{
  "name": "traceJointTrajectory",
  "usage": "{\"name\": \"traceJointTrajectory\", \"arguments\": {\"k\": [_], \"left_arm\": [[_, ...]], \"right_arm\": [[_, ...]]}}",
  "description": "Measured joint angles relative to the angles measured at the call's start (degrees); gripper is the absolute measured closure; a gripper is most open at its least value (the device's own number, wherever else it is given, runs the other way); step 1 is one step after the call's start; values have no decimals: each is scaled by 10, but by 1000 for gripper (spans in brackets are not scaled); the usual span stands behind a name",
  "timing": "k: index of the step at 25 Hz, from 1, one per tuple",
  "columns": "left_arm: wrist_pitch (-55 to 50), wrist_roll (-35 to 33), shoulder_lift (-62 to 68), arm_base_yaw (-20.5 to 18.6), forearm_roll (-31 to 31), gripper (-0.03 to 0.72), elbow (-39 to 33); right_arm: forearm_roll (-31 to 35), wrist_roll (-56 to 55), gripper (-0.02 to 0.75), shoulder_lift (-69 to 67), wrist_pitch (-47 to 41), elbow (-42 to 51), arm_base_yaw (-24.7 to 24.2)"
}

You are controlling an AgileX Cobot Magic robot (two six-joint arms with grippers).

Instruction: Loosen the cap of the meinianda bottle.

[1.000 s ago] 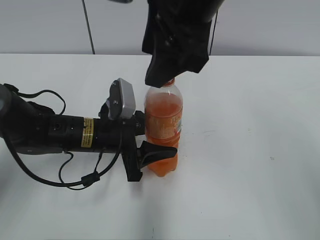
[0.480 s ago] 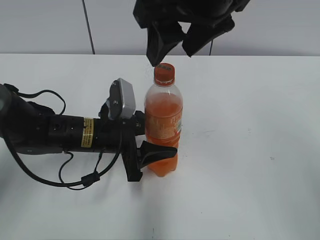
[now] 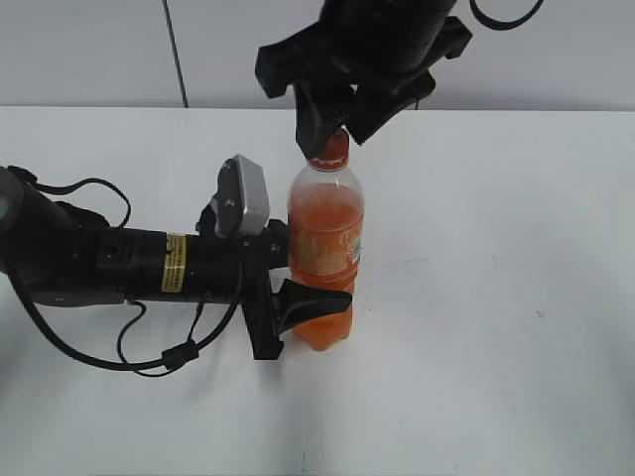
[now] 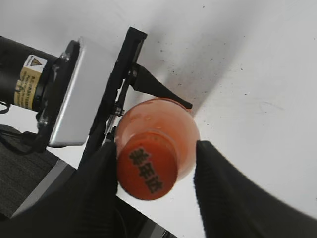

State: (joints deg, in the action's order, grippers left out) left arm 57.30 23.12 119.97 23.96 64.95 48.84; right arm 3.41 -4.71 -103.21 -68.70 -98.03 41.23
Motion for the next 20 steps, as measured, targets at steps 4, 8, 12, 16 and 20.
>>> {"name": "traceJointTrajectory", "arguments": {"k": [4,8,12,16,20], "left_arm": [[-1,0,0,0,-1,295,0],[0,0,0,0,1,295,0],[1,-4,0,0,4,295,0],[1,-4,0,0,4,295,0],[1,-4,0,0,4,295,0]], "right_arm": [[6,43,471,0,-1,0,0],[23,180,471,0,-2,0,0],[30,463,471,0,-5,0,0],[30,712,471,0,-7,0,0],[30,783,471,0,-8,-1,0]]}}
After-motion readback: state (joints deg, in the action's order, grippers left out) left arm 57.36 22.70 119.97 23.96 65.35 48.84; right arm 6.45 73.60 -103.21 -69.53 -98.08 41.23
